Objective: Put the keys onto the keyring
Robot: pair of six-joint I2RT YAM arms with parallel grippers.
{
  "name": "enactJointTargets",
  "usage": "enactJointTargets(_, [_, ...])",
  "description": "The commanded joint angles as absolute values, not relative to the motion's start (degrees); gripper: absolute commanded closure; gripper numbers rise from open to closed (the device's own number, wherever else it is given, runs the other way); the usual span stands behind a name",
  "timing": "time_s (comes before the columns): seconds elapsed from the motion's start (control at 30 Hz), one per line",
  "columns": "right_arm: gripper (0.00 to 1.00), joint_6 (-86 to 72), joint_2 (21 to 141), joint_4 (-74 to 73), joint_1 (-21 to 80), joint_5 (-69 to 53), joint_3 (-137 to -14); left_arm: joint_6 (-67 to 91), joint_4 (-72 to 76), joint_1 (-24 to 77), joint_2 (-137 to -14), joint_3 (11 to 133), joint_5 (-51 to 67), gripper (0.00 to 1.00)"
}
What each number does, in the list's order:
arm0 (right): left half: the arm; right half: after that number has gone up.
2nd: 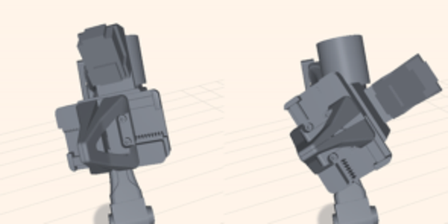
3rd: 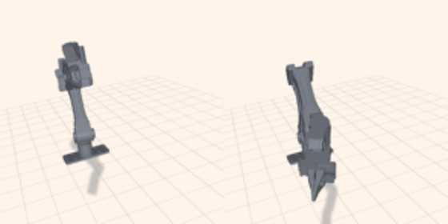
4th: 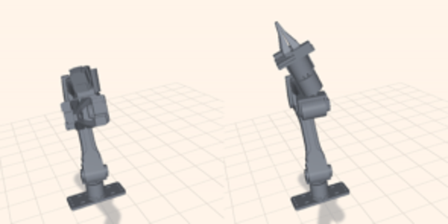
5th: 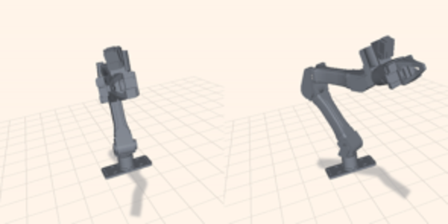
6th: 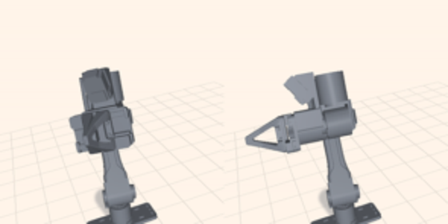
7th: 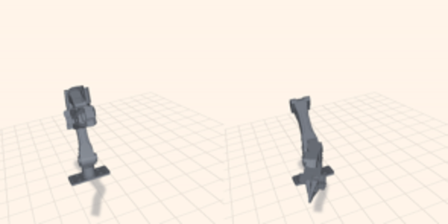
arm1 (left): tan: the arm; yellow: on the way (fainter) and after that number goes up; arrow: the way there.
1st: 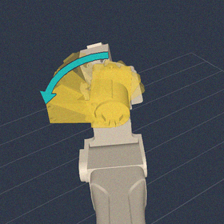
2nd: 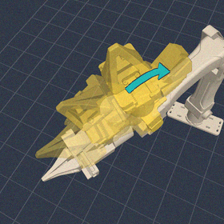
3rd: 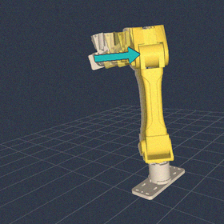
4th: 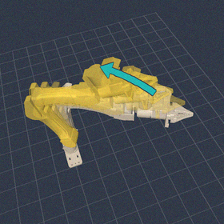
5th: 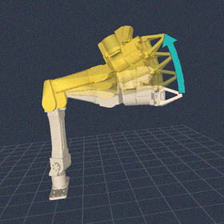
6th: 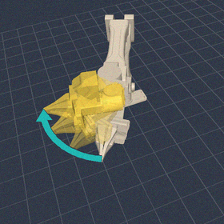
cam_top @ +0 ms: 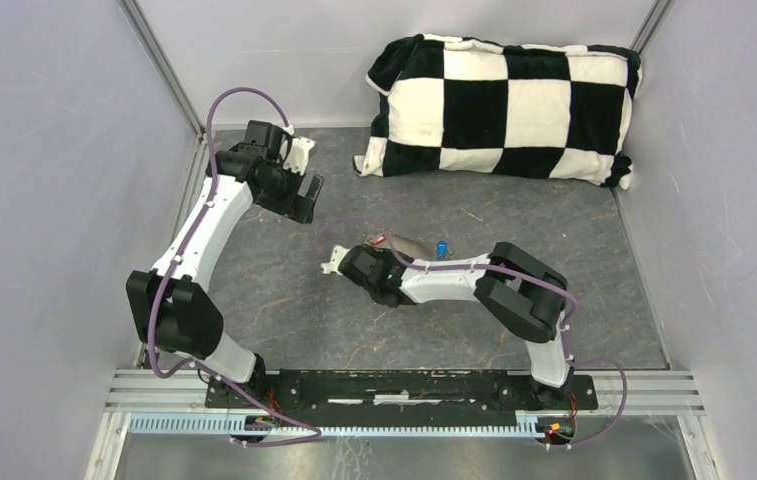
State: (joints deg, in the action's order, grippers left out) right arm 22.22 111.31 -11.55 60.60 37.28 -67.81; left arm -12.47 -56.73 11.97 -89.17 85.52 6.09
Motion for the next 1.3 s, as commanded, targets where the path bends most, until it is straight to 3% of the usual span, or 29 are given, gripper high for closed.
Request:
enactJointTargets(0.0, [0.43,14.5,114.2,-10.9,63.5,34.9,-69.1,-14.7,-53.7,11.7,-86.3,83.4,5.7,0.00])
enactJointTargets(0.03, [0.36,13.4,114.4,-11.1,63.9,33.2,-69.2,-14.7,-53.4,11.7,-86.1,83.0,5.7,0.00])
enactJointTargets(0.13, [0.02,10.6,112.6,-12.3,64.1,28.4,-69.5,-14.6,-52.5,11.7,-85.9,81.7,5.1,0.00])
enactJointTargets(0.33, [0.02,5.7,97.1,-11.8,59.3,19.6,-66.8,-14.5,-47.9,11.5,-85.6,80.1,3.8,0.00])
enactJointTargets(0.47, [0.02,-1.2,81.4,-4.4,44.4,7.1,-57.0,-13.9,-39.8,8.8,-85.5,79.2,3.8,0.00])
enactJointTargets(0.6, [0.02,-4.9,70.5,3.4,27.2,2.7,-46.0,-10.9,-25.3,3.4,-85.1,72.3,9.1,0.00])
enactJointTargets(0.83, [0.02,-5.5,60.9,22.7,9.8,22.0,-23.3,-7.3,8.0,-4.0,-83.8,48.1,15.6,0.00])
enactJointTargets(0.97, [0.02,-0.5,59.9,32.2,7.8,29.1,-14.5,-6.5,21.2,-5.5,-84.1,36.5,15.6,0.00])
enactJointTargets(1.27, [0.02,6.5,67.7,54.1,7.1,28.5,-4.4,-1.9,48.7,-5.6,-80.4,19.3,15.5,0.00])
